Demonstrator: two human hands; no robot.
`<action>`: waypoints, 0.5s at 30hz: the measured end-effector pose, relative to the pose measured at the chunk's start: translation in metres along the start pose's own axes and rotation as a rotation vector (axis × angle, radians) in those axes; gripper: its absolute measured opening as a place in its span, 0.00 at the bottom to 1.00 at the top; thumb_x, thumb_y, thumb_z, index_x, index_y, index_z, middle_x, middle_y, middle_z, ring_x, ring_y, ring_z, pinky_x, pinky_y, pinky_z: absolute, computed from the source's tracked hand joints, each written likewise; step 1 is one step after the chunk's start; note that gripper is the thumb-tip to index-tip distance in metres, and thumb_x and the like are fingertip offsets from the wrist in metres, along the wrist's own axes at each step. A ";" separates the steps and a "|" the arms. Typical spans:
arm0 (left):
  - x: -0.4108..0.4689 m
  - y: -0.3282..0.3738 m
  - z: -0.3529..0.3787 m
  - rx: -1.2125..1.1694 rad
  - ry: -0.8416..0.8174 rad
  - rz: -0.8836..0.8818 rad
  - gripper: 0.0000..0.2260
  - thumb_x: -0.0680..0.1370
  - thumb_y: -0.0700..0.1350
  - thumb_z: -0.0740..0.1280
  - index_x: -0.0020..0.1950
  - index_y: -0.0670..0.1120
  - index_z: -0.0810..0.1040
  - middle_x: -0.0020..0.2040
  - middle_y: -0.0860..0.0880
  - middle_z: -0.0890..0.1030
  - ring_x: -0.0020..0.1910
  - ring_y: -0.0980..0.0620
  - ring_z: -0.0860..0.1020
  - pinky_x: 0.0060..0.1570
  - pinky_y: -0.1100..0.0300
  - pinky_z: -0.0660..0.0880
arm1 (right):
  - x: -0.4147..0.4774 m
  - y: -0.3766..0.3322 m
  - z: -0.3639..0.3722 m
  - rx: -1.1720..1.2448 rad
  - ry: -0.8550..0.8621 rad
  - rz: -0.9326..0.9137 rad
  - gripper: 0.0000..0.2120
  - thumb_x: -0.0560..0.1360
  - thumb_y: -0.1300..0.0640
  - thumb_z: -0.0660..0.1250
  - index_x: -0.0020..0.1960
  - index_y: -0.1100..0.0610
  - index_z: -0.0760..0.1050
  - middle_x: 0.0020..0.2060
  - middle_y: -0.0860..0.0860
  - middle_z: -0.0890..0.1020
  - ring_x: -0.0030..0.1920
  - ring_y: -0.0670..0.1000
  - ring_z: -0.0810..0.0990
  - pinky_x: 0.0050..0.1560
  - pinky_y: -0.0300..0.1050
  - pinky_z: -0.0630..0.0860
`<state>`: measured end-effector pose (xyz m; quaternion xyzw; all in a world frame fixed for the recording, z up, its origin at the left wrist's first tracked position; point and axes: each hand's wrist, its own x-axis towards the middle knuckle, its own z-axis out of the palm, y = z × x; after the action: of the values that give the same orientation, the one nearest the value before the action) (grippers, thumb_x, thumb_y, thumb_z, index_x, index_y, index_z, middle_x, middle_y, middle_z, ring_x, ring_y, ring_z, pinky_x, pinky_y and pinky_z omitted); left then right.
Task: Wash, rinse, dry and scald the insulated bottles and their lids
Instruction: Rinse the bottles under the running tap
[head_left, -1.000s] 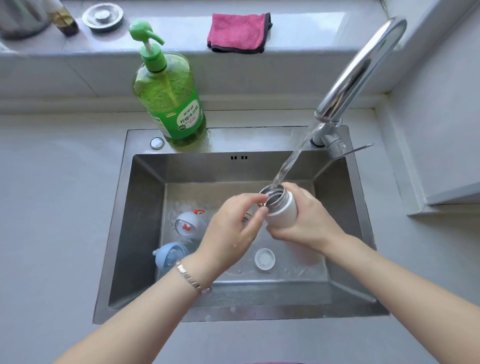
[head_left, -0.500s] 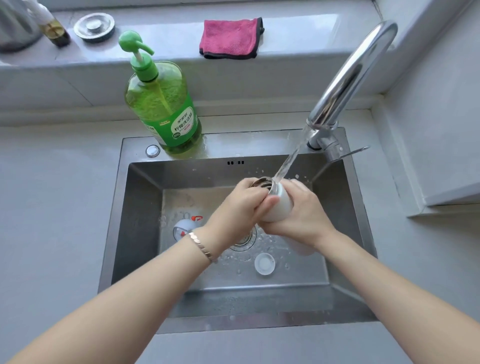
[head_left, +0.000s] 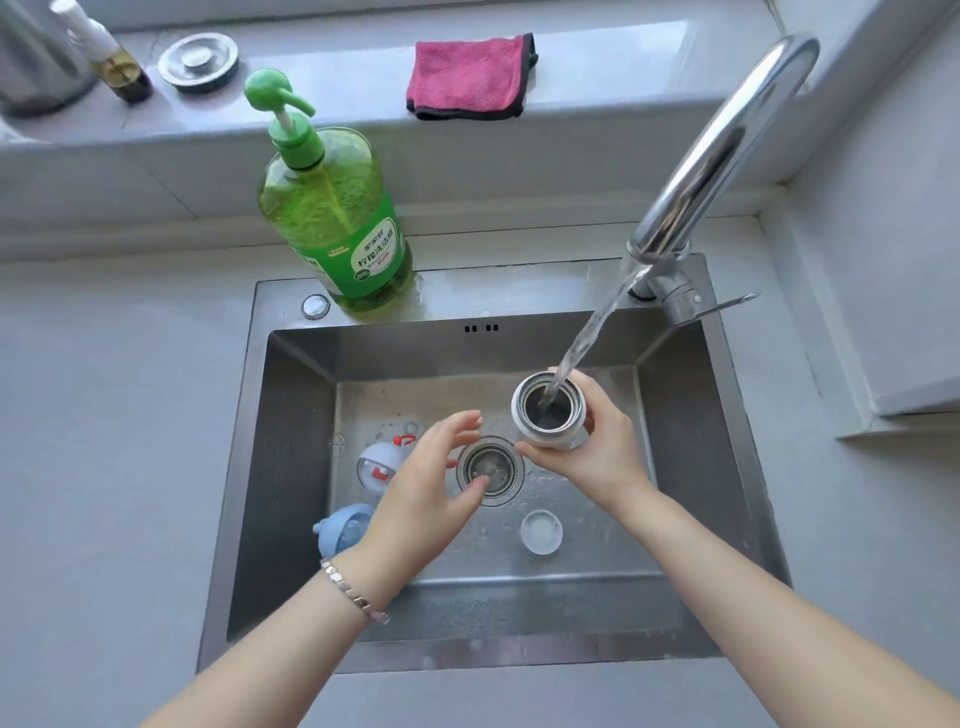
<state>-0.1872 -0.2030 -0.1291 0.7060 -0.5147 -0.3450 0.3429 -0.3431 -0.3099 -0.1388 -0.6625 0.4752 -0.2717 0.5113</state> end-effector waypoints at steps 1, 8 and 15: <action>0.004 0.003 0.003 -0.020 -0.024 -0.040 0.30 0.71 0.37 0.72 0.61 0.62 0.62 0.62 0.59 0.72 0.60 0.66 0.71 0.59 0.66 0.70 | -0.001 -0.002 -0.001 0.006 0.003 -0.009 0.35 0.57 0.62 0.82 0.55 0.40 0.70 0.51 0.35 0.78 0.54 0.35 0.76 0.58 0.33 0.70; 0.031 0.035 0.021 -0.328 -0.235 -0.300 0.25 0.68 0.41 0.76 0.58 0.57 0.70 0.54 0.55 0.79 0.52 0.61 0.78 0.48 0.64 0.77 | -0.004 -0.030 -0.009 0.201 -0.028 0.160 0.25 0.59 0.64 0.80 0.50 0.49 0.75 0.44 0.43 0.82 0.45 0.39 0.80 0.44 0.32 0.75; -0.003 0.022 0.002 -0.428 -0.387 -0.769 0.16 0.68 0.52 0.74 0.52 0.48 0.77 0.44 0.47 0.83 0.37 0.54 0.80 0.38 0.61 0.76 | -0.022 -0.028 0.010 0.236 -0.213 0.684 0.24 0.77 0.52 0.63 0.69 0.61 0.62 0.52 0.58 0.78 0.48 0.52 0.80 0.48 0.47 0.79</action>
<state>-0.2004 -0.2058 -0.1112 0.6815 -0.1878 -0.6703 0.2258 -0.3339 -0.2851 -0.1131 -0.4267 0.5785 -0.0678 0.6918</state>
